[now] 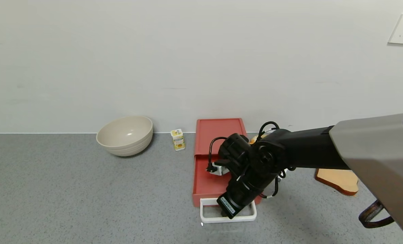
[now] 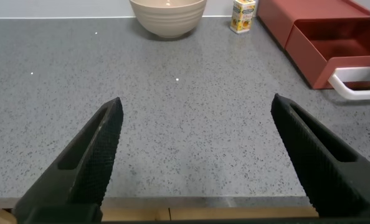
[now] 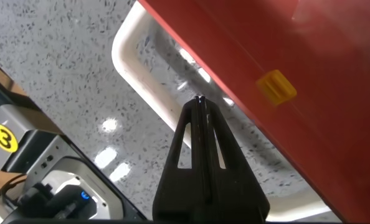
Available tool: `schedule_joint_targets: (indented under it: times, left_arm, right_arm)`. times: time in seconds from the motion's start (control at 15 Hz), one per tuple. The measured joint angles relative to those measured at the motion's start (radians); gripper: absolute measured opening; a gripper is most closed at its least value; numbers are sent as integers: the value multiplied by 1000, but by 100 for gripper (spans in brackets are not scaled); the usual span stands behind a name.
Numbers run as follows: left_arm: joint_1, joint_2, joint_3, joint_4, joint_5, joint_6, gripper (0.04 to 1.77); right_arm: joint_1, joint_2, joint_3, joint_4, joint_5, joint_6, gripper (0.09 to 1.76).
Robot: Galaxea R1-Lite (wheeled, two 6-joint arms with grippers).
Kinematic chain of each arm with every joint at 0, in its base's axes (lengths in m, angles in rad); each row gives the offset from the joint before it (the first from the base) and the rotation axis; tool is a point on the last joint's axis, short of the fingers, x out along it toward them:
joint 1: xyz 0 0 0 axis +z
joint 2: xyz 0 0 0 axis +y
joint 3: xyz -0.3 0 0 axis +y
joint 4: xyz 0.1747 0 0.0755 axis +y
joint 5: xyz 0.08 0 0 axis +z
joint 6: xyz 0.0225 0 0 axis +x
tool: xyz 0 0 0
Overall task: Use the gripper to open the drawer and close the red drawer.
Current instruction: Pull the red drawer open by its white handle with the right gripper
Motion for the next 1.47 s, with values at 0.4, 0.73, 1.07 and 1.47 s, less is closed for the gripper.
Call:
schedule_joint_targets:
  times: [0.4, 0.73, 1.07, 1.47]
  left_arm:
    - [0, 0, 0, 0, 0, 0, 172]
    - [0, 0, 0, 0, 0, 0, 172]
    - [0, 0, 0, 0, 0, 0, 172]
    - [0, 0, 0, 0, 0, 0, 172]
  right_arm:
    - [24, -38, 53, -2, 0, 26, 11]
    - [39, -54, 83, -3, 0, 49, 11]
    - [56, -86, 126, -22, 1, 59, 11]
    - [35, -167, 132, -26, -4, 61, 11]
